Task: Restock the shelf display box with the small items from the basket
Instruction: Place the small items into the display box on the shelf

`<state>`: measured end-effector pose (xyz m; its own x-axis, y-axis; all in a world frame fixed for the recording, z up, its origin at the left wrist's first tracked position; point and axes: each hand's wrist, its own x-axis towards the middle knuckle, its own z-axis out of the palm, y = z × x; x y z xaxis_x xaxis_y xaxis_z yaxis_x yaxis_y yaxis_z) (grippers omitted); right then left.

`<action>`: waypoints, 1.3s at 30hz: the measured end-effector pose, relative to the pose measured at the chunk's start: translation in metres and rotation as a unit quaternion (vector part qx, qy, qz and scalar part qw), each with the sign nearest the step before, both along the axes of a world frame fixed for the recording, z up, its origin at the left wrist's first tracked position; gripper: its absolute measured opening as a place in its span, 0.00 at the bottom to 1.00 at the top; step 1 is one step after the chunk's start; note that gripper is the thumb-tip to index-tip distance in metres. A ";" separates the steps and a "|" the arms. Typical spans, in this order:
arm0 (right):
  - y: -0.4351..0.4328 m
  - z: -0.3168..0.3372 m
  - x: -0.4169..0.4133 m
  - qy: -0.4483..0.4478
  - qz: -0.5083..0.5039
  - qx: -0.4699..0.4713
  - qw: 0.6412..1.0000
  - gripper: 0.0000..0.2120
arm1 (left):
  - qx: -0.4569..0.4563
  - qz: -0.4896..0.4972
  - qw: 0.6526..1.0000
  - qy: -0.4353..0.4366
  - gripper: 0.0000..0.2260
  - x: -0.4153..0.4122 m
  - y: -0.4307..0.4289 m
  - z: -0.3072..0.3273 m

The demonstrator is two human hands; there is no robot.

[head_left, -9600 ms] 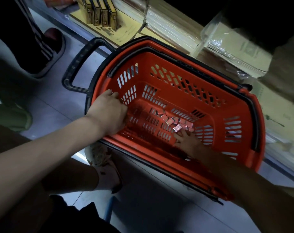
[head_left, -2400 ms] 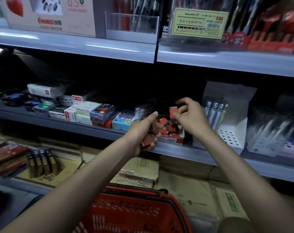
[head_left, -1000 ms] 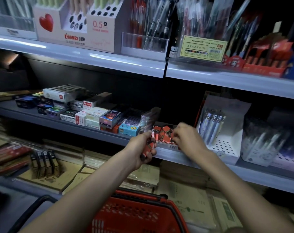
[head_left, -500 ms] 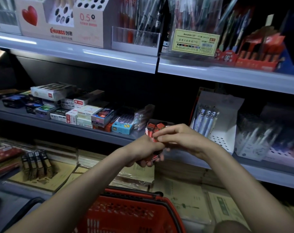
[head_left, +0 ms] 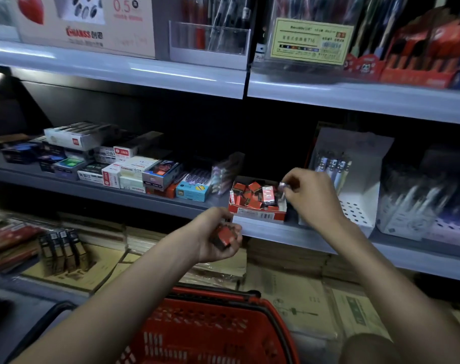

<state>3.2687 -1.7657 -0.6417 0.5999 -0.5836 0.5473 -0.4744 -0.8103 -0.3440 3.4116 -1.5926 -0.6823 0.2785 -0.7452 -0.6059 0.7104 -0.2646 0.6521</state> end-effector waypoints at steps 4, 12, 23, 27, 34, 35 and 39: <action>0.011 -0.019 -0.003 0.087 0.002 -0.029 0.996 0.05 | -0.040 0.004 0.997 0.059 0.09 0.006 0.006 -0.001; 0.018 -0.012 0.001 0.109 -0.003 -0.024 0.994 0.10 | -0.073 0.078 0.991 0.078 0.02 -0.005 0.003 0.004; 0.072 -0.002 0.007 -0.106 0.161 0.464 0.864 0.08 | -0.150 0.141 0.932 -0.298 0.09 -0.029 -0.008 0.012; 0.060 0.003 0.005 -0.157 0.064 0.367 0.915 0.10 | -0.120 0.132 0.954 -0.241 0.08 -0.021 -0.003 0.008; 0.021 -0.020 0.015 0.064 -0.057 -0.109 0.990 0.08 | -0.120 0.126 0.984 -0.030 0.07 -0.011 0.003 0.001; 0.021 -0.026 0.016 0.106 -0.064 -0.127 0.984 0.09 | -0.124 0.124 0.984 -0.013 0.08 -0.011 0.003 0.001; 0.022 -0.027 0.014 0.132 -0.031 -0.084 0.987 0.08 | -0.126 0.115 0.985 0.009 0.03 -0.008 0.001 0.002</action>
<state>3.2823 -1.7432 -0.6688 0.7000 -0.5379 0.4697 -0.5805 -0.8117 -0.0643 3.4037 -1.5915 -0.6805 0.4495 -0.7907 -0.4156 0.7444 0.0744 0.6635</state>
